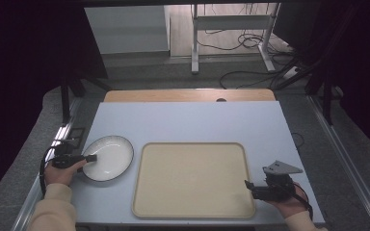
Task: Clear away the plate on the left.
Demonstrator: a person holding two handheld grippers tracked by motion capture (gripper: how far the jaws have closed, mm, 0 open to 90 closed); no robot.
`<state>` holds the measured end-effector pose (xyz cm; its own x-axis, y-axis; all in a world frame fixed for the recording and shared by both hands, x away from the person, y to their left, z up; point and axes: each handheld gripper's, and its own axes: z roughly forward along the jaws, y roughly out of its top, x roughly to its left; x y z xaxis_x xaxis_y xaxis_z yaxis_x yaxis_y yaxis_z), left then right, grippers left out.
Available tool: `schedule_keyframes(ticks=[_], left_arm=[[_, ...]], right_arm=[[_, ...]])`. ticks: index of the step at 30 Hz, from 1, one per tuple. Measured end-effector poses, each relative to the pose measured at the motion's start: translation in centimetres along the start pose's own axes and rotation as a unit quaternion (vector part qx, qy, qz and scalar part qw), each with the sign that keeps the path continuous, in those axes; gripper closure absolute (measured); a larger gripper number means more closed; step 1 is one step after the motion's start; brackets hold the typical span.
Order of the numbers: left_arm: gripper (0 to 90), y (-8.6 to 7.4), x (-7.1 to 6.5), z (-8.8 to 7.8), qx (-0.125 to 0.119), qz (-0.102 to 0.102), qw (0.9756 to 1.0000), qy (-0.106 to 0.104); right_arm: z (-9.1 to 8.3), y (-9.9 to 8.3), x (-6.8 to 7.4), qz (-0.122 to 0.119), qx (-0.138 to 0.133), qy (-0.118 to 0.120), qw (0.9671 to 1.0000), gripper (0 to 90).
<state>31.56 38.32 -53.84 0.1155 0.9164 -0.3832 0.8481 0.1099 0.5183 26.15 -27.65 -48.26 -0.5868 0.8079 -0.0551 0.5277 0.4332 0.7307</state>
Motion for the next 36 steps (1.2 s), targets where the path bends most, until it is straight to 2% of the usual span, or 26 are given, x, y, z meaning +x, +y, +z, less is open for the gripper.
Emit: schedule_keyframes(ticks=[7,12,16,26,36], left_arm=[[63.9,0.0,0.5,0.0,-0.002,-0.013,0.9999,-0.005],[70.8,0.0,1.3,-0.1,-0.006,-0.036,0.9989,-0.028],[73.8,0.0,1.5,-0.2,-0.008,-0.045,0.9983,-0.036],[82.1,0.2,1.1,-1.7,-0.037,-0.047,0.9966,-0.056],[83.6,0.6,0.3,-2.3,-0.049,-0.035,0.9971,-0.048]], right_arm=[[0.0,0.0,0.0,0.000,0.000,0.001,1.0000,18.6],[-0.1,0.1,-0.1,0.002,-0.003,-0.003,1.0000,18.6],[0.0,0.1,0.0,0.000,-0.003,-0.003,1.0000,18.6],[-0.1,0.0,-0.1,0.000,-0.002,-0.004,1.0000,18.6],[-0.1,0.0,-0.1,0.001,-0.003,-0.004,1.0000,18.6]])
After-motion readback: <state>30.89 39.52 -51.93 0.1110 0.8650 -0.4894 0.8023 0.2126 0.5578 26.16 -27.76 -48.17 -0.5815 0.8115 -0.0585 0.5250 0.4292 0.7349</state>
